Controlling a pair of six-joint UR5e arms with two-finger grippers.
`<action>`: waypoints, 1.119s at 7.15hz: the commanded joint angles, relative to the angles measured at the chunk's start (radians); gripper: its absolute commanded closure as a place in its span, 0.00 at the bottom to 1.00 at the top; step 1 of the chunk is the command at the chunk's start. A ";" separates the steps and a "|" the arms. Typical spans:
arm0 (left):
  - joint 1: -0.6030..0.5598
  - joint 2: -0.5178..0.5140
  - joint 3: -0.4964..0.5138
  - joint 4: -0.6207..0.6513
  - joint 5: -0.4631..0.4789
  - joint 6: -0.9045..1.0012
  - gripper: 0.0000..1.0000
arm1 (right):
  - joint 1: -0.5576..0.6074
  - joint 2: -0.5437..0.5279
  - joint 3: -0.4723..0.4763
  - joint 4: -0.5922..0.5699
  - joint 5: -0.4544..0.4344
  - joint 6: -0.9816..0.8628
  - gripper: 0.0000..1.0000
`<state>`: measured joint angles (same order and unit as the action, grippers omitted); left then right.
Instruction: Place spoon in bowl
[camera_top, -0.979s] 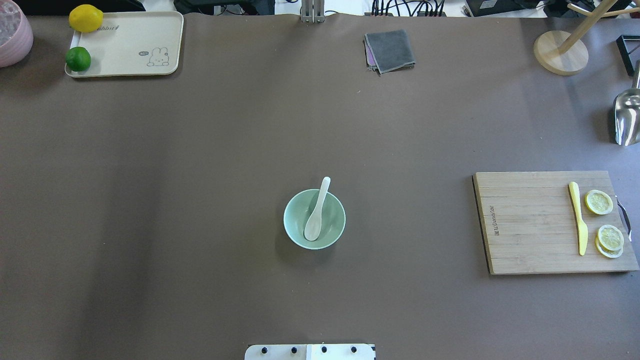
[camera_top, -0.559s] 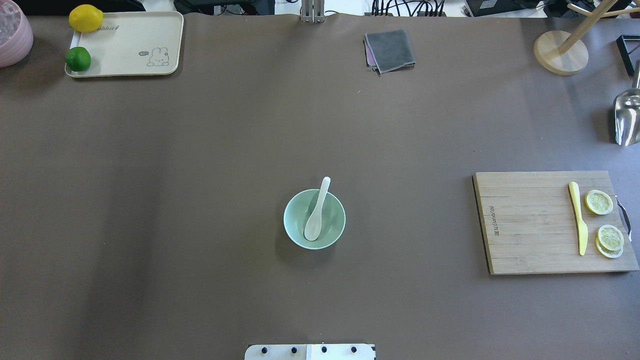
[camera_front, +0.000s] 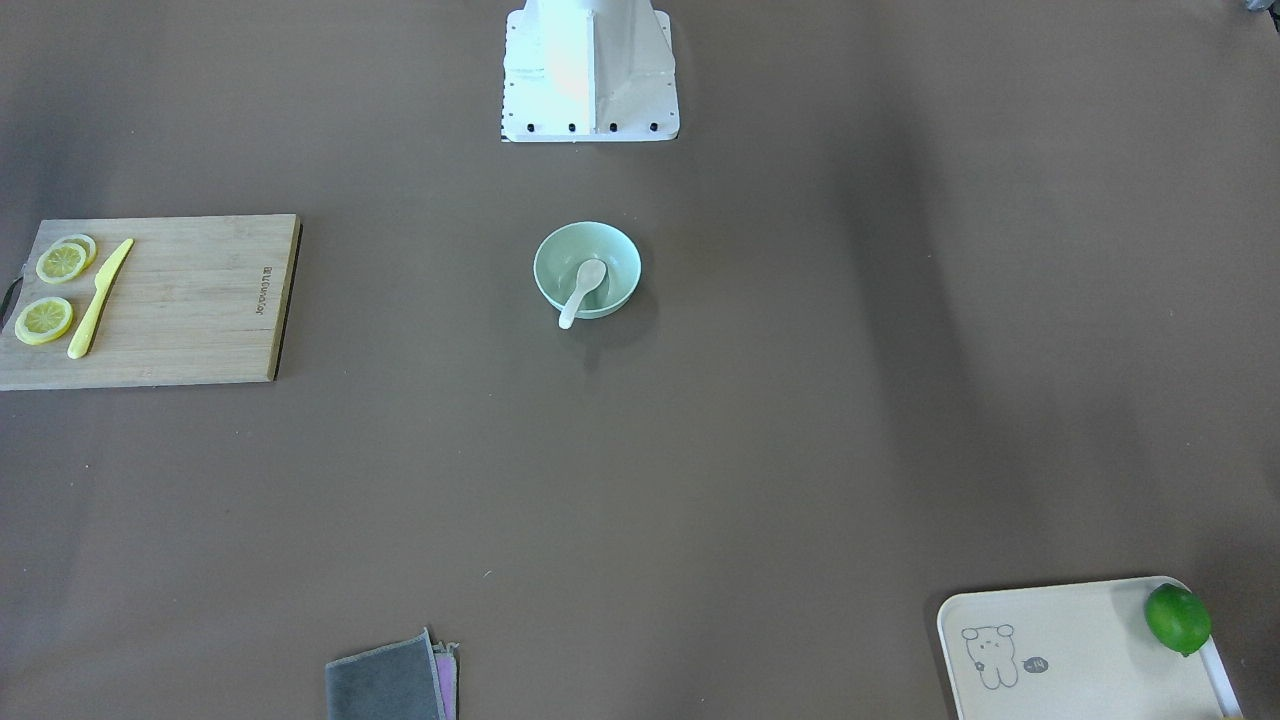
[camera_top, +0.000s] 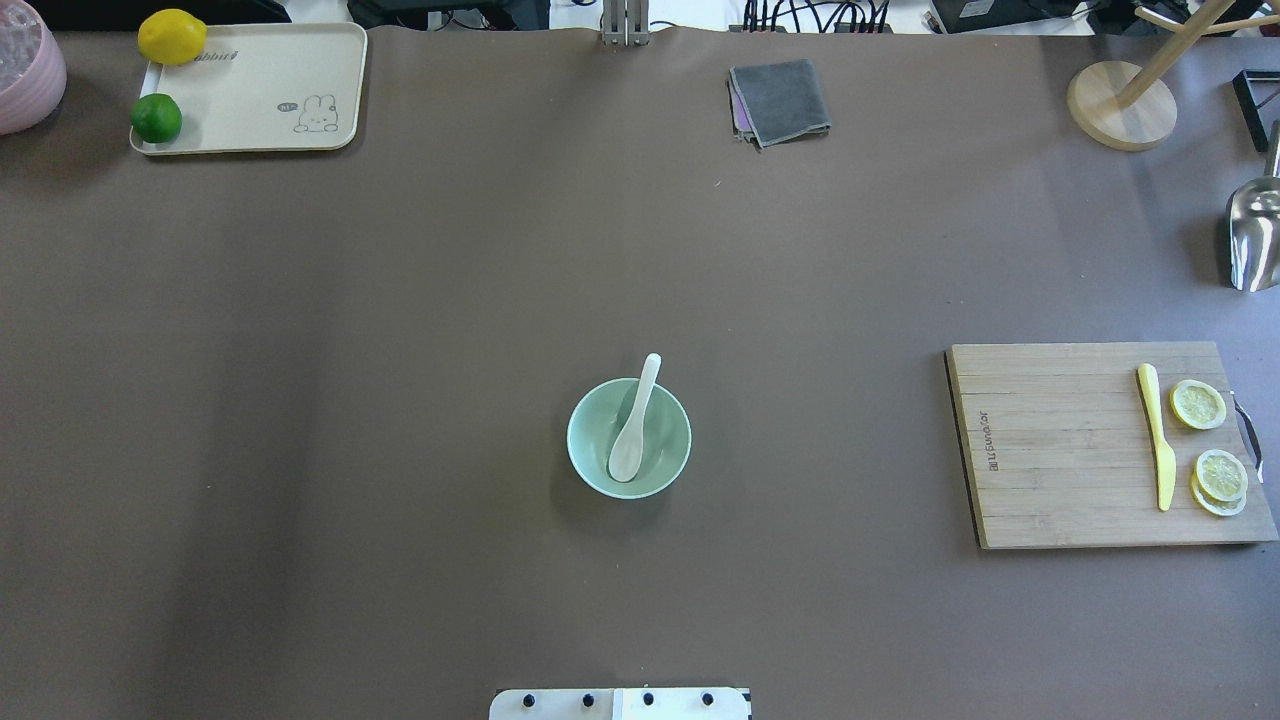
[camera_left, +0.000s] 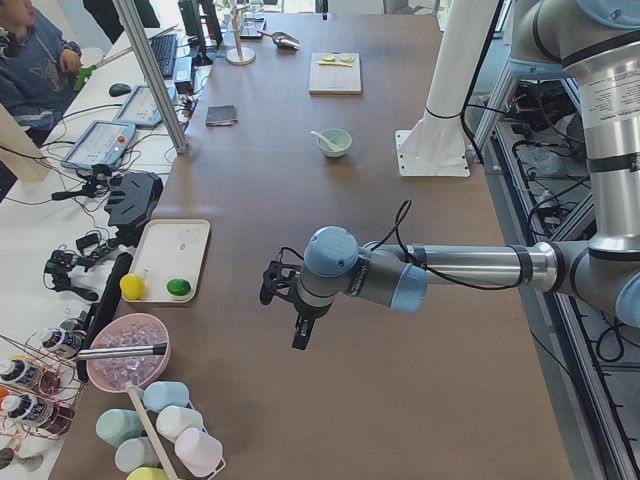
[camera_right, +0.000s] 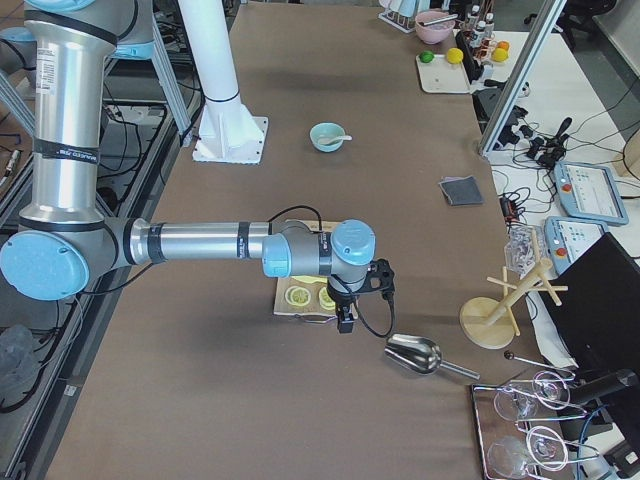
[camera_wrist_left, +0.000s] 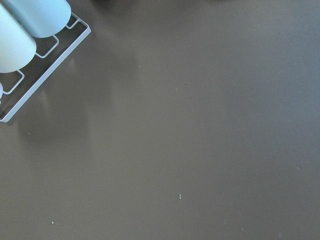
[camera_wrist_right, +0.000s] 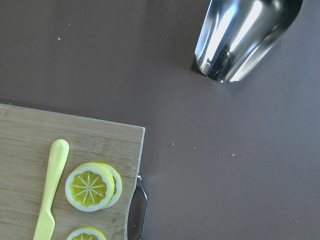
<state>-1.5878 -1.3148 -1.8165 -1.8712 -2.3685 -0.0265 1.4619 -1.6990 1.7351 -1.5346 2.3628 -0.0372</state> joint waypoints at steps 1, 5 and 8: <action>0.000 -0.001 0.000 0.000 0.000 0.000 0.02 | 0.000 -0.001 0.003 0.001 0.001 -0.001 0.00; 0.005 -0.012 0.010 0.079 0.000 -0.012 0.02 | 0.000 0.004 0.009 0.001 -0.002 -0.001 0.00; 0.006 -0.011 -0.013 0.179 -0.032 -0.012 0.02 | 0.002 0.001 0.007 0.001 -0.004 0.002 0.00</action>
<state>-1.5830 -1.3264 -1.8126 -1.7554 -2.3785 -0.0381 1.4621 -1.6942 1.7398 -1.5339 2.3595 -0.0367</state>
